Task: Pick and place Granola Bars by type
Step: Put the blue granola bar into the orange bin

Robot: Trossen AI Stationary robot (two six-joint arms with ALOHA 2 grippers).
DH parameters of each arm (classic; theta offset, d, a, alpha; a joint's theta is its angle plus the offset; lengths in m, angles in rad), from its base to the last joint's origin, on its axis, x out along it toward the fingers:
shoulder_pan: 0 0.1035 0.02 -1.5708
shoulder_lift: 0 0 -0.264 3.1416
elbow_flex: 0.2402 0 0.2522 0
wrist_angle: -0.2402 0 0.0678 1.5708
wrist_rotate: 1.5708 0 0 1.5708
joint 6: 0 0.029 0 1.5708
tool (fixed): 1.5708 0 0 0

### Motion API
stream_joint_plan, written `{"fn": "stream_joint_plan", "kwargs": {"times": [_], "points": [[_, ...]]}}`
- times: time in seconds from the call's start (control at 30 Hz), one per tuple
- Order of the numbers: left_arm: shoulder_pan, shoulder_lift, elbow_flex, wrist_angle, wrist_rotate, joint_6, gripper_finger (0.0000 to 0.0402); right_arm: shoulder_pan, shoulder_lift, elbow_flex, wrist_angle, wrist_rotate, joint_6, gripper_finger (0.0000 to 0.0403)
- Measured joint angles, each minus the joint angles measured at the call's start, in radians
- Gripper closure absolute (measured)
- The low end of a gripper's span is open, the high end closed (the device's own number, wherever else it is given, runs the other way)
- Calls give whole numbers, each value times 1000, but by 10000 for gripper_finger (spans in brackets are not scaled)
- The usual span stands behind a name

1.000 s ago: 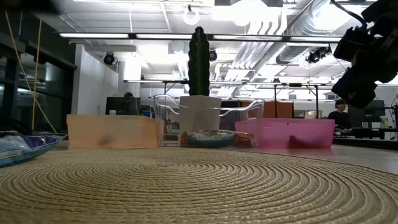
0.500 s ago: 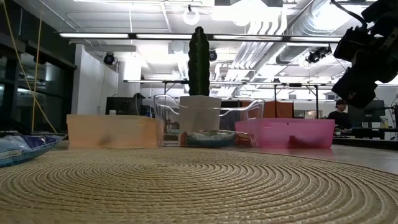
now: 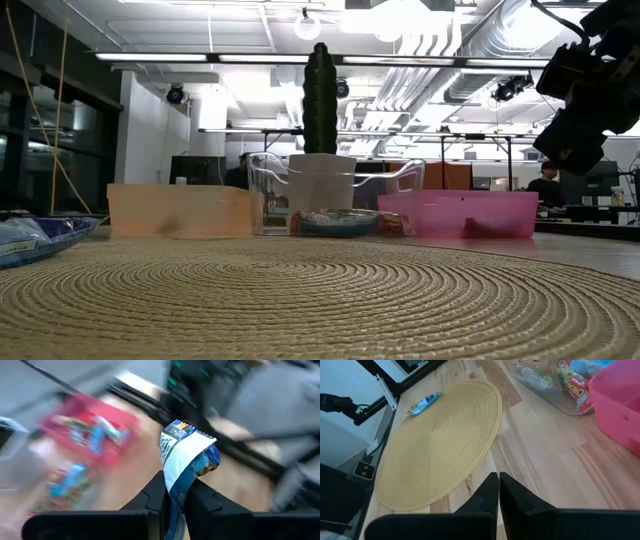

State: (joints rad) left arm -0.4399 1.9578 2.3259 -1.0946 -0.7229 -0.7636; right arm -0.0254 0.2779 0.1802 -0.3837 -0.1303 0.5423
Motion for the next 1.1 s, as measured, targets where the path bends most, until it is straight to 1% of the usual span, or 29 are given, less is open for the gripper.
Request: {"fn": "stream_joint_plan", "kwargs": {"times": [0.17, 0.23, 0.3, 0.43, 0.53, 0.63, 0.7, 0.77, 0.97, 1.1], "points": [[60, -30, 0, -27, -209, -86, 357, 0, 3, 0, 0, 0, 0, 402], [89, -37, 0, -56, -259, -136, 357, 0, 3, 0, -1, 0, 0, 402], [126, -40, 0, -91, -286, -173, 357, 0, 3, 0, 1, 0, 0, 402], [207, -57, -1, -196, -281, -249, 357, 0, 3, 0, 0, -1, 0, 402], [269, -74, -1, -333, -267, -314, 357, 0, 3, 0, 0, 0, 0, 402], [330, -94, -3, -493, -258, -431, 357, 0, 3, 0, 0, 0, 0, 402], [376, -115, -18, -464, -252, -397, 357, 0, 3, 0, 0, -1, 0, 402], [429, -137, -22, -479, -222, -373, 357, 0, 3, 1, 3, 0, 0, 402], [601, -159, -50, -475, -191, -321, 357, 0, 3, 2, 3, 0, 0, 402], [723, -159, -121, -476, -89, -293, 357, 0, 3, 2, 5, 0, 0, 402]]}}
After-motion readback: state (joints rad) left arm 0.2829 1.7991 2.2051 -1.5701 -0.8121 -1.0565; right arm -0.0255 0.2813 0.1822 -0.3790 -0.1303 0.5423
